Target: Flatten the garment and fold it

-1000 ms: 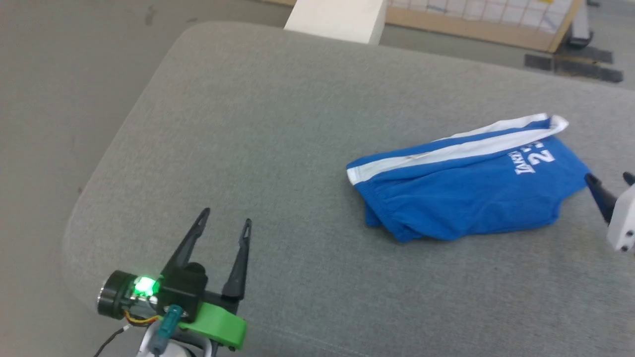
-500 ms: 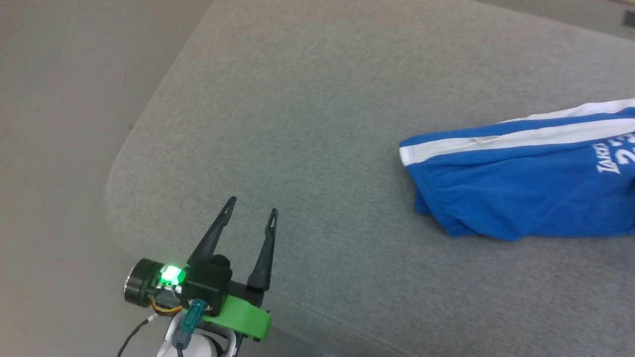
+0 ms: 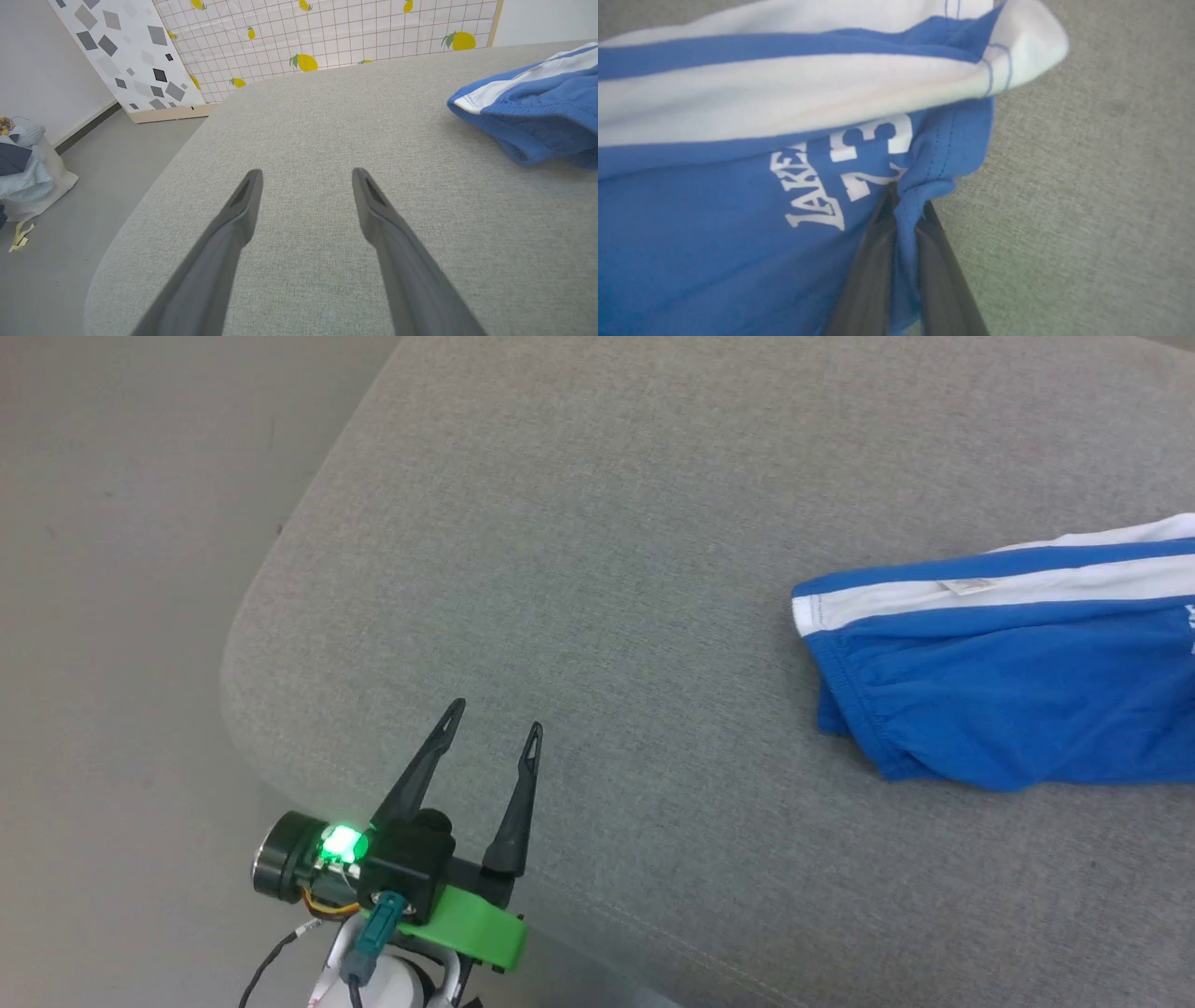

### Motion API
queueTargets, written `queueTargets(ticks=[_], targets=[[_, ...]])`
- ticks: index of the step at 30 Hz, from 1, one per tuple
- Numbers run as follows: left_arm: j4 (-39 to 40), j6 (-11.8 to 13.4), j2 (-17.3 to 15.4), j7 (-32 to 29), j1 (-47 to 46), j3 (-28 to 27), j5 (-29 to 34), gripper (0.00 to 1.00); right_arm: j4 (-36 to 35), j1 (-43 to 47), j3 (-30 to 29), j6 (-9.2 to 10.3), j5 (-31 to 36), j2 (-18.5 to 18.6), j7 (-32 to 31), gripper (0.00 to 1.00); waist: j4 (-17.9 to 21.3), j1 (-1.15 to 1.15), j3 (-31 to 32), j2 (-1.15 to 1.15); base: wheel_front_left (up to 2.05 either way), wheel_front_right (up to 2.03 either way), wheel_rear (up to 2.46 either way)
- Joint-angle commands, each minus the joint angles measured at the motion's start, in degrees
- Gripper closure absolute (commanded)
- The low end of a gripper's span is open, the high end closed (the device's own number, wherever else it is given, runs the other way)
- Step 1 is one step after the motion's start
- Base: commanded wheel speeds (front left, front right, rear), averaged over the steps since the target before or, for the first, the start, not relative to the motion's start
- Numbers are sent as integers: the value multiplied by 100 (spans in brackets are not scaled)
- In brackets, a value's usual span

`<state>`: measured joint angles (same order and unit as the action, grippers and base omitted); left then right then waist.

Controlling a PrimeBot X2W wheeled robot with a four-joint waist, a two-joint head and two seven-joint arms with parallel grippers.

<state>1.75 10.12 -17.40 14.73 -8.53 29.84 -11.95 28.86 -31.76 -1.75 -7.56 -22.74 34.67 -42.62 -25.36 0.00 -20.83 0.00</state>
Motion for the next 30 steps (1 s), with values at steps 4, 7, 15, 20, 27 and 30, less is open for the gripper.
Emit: queueTargets(ticks=[4, 7, 15, 20, 27, 30], targets=[[-106, -109, 74, 27, 18, -100, 94, 0, 219, 291, -42, 8, -30, -124, 388, 100, 181, 0, 240, 0, 0, 0, 0], [-172, -176, 80, 27, 52, -158, 107, 0, 268, 391, -122, 8, -70, -108, 642, 100, 302, 0, 446, 0, 0, 0, 0], [-285, -345, 17, 27, 204, -279, 97, 0, 244, 887, -764, 8, -275, -316, 1091, 100, 708, 0, 916, 0, 0, 0, 0], [-337, -426, -20, 27, 300, -306, 72, 0, 26, 1406, -1300, 8, -196, -593, 1256, 100, 985, 0, 1103, 0, 0, 0, 0], [-358, -479, -43, 27, 392, -304, 53, 0, -322, 2142, -2292, 8, 200, -1224, 1283, 100, 1252, 0, 1195, 0, 0, 0, 0], [-369, -513, -61, 27, 415, -271, 52, 0, -504, 2262, -2484, 8, 342, -1424, 1319, 100, 1315, 0, 1201, 0, 0, 0, 0]])
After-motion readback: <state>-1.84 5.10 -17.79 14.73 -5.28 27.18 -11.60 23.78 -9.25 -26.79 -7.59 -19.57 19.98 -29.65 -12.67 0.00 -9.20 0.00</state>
